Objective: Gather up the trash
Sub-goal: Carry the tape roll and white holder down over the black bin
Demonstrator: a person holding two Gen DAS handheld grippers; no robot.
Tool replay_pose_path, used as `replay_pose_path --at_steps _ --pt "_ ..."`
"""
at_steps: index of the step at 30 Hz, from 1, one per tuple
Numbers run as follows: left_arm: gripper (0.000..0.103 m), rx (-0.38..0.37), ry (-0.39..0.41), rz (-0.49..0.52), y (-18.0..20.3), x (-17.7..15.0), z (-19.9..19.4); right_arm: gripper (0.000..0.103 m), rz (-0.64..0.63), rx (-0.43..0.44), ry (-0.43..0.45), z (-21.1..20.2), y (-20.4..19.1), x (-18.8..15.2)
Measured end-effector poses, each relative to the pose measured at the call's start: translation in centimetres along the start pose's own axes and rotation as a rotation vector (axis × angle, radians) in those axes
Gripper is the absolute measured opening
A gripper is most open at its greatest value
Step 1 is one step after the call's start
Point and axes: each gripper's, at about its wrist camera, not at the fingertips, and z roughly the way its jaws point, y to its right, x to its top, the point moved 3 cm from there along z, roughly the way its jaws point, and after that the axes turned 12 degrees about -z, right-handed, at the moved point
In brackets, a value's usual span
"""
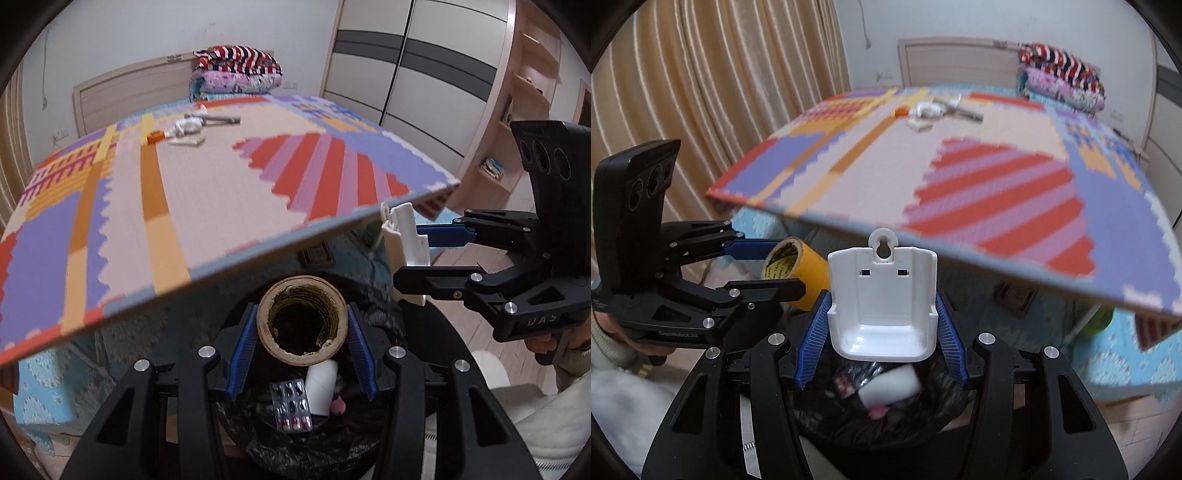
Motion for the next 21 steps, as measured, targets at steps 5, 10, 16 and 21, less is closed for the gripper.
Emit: replay_pose_path --at_steps 5,10,16,21 --pt "0.046 0.006 -0.070 -0.007 -0.3 -2.0 1.7 0.055 -0.001 0.016 -0.070 1.8 -0.9 -2.0" --pt "0.046 0.027 -0.125 0.004 -0.6 -3.3 3.3 0.055 0.002 0.044 -0.132 3.7 -1.4 -3.1" --pt "0.046 0.033 -0.188 -0.010 -1.4 -4.7 5.4 0.055 -0.009 0.071 -0.204 6.0 -2.2 -4.6" --pt "0.046 0.026 -0.225 -0.031 -1.8 -5.6 6.7 0.055 0.018 0.107 -0.273 8.2 -2.4 -6.4"
